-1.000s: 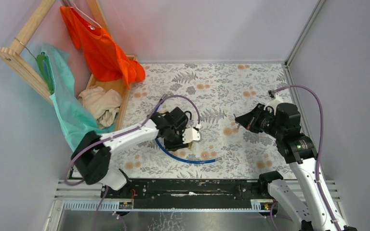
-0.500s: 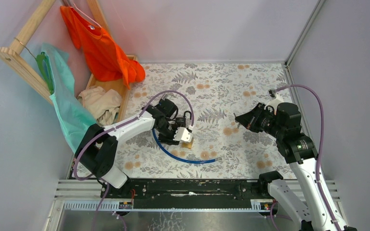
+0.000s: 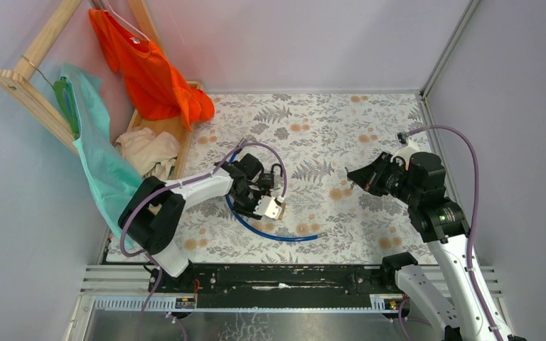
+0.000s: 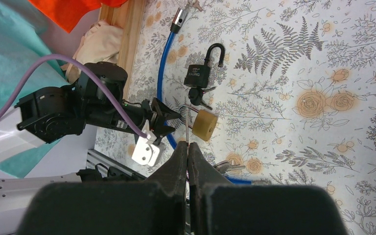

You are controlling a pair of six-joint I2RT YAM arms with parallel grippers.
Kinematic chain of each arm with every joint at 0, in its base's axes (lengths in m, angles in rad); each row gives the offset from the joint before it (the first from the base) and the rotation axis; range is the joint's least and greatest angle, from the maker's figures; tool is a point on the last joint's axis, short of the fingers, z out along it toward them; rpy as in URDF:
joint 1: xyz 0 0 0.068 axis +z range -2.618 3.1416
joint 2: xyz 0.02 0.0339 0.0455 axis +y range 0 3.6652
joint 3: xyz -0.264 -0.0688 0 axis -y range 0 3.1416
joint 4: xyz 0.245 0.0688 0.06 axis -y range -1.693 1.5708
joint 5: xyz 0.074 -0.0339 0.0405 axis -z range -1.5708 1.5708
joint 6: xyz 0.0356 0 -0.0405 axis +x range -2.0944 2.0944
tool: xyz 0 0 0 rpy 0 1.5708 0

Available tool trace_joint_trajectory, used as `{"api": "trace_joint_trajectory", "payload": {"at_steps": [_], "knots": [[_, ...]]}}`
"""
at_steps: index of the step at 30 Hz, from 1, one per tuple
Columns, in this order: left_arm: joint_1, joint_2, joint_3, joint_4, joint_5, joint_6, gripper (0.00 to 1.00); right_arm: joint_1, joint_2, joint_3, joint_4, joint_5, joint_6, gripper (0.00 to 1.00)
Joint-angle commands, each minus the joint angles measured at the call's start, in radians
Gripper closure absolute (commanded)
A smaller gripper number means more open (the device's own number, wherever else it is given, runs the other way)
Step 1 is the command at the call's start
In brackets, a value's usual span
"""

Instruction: Unlock with the key

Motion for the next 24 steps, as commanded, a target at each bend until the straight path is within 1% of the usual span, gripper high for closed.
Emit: {"api": "trace_joint_trajectory", "payload": {"at_steps": [1,5,9,11,14,17,20,22,24], "knots": [[0.003,0.025,-0.016,0.100,-0.056,0.027,0.53,-0.002,-0.005,0.040,0.026,-0.002,0.005,1.00],[0.000,0.012,-0.039,0.118,-0.067,0.038,0.57,-0.002,-0.007,0.044,0.028,-0.001,0.003,1.00],[-0.025,-0.017,-0.062,0.138,-0.090,-0.012,0.64,-0.002,-0.004,0.042,0.032,-0.004,0.004,1.00],[-0.054,-0.031,-0.072,0.138,-0.110,-0.057,0.68,-0.001,-0.004,0.044,0.033,-0.005,0.004,1.00],[-0.115,-0.048,-0.096,0.132,-0.180,-0.119,0.75,-0.001,-0.004,0.049,0.030,-0.004,0.001,1.00],[-0.153,-0.058,-0.104,0.123,-0.253,-0.183,0.87,-0.002,-0.007,0.059,0.024,-0.001,-0.004,1.00],[-0.185,-0.086,-0.092,0.103,-0.307,-0.272,0.96,-0.002,-0.009,0.070,0.015,0.002,-0.012,1.00],[-0.207,-0.111,-0.072,0.077,-0.330,-0.331,1.00,-0.001,-0.012,0.075,0.010,0.004,-0.014,1.00],[-0.229,-0.135,-0.039,0.038,-0.350,-0.386,1.00,-0.002,-0.015,0.079,0.009,0.004,-0.014,1.00]]}}
